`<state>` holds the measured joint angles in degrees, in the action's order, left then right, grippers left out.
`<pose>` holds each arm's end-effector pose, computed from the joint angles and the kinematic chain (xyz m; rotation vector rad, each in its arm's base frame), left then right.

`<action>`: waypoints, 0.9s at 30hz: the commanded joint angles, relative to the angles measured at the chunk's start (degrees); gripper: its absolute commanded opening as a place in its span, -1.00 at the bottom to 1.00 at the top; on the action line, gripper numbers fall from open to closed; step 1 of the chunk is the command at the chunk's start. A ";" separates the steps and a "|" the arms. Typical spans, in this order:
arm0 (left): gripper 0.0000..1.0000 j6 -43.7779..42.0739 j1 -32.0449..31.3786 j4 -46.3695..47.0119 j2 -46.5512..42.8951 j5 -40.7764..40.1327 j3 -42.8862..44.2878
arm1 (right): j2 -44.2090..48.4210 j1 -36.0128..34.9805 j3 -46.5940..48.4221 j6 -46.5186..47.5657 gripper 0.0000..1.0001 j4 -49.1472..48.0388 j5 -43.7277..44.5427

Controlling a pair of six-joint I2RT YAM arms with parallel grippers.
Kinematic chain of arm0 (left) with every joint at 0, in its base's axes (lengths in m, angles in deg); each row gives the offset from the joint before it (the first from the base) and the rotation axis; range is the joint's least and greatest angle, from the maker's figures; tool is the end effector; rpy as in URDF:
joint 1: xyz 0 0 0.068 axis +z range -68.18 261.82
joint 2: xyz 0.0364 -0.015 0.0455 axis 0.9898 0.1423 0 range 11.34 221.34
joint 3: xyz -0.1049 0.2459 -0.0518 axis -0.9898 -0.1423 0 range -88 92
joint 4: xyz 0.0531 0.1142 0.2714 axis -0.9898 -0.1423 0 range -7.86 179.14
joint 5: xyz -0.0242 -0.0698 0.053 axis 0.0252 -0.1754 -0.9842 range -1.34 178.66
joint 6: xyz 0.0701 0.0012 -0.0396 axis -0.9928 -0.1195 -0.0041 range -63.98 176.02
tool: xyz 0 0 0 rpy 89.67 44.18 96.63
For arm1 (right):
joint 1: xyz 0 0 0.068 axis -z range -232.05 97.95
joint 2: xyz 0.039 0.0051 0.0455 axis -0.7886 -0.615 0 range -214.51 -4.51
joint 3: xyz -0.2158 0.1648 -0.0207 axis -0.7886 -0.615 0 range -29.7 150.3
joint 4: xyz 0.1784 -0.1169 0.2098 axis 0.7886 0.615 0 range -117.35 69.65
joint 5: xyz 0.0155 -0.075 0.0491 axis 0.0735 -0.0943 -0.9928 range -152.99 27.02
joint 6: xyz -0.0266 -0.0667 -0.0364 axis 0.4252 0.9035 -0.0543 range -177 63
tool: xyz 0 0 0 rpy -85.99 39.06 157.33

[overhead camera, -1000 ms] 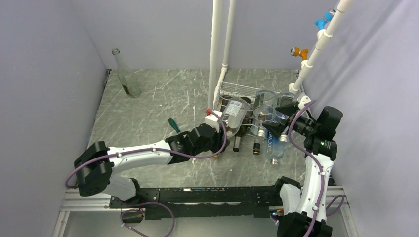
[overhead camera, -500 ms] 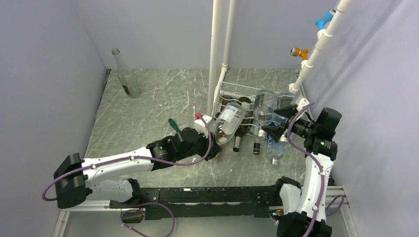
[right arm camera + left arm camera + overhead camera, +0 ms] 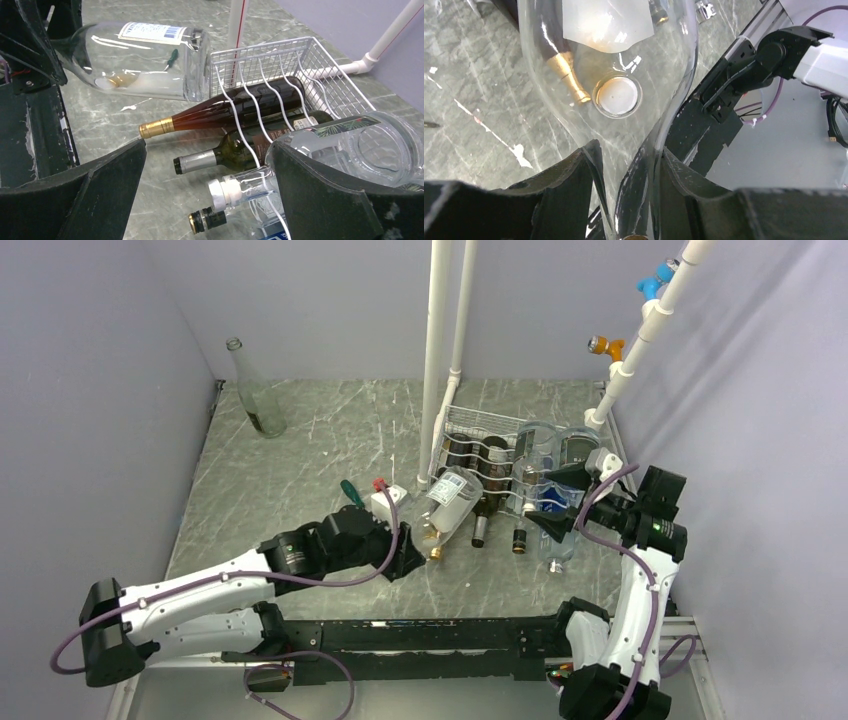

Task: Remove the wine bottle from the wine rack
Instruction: Pick up the wine bottle from the wine rack.

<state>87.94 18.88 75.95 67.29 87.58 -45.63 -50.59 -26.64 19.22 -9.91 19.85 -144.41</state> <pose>0.1339 -0.2592 0.2586 0.5745 2.1180 -0.9810 0.1914 -0.0148 0.3184 -0.8833 1.4850 0.7232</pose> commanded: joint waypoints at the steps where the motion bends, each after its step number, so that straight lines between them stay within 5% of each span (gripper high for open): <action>1: -1.00 -2.58 0.27 12.49 -6.84 0.55 1.86 | -0.65 0.31 2.12 8.39 0.99 4.86 -3.59; 10: -1.00 -1.41 2.16 0.82 -8.53 2.52 4.44 | -2.68 -2.11 3.05 16.43 0.99 10.58 -3.77; 27: -1.00 1.75 5.06 -12.67 -7.02 5.93 11.25 | -10.37 -30.00 9.67 21.05 0.99 8.46 14.84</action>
<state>89.91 23.30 52.08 62.24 92.35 -41.65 -59.38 -52.26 25.30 6.68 29.67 -132.65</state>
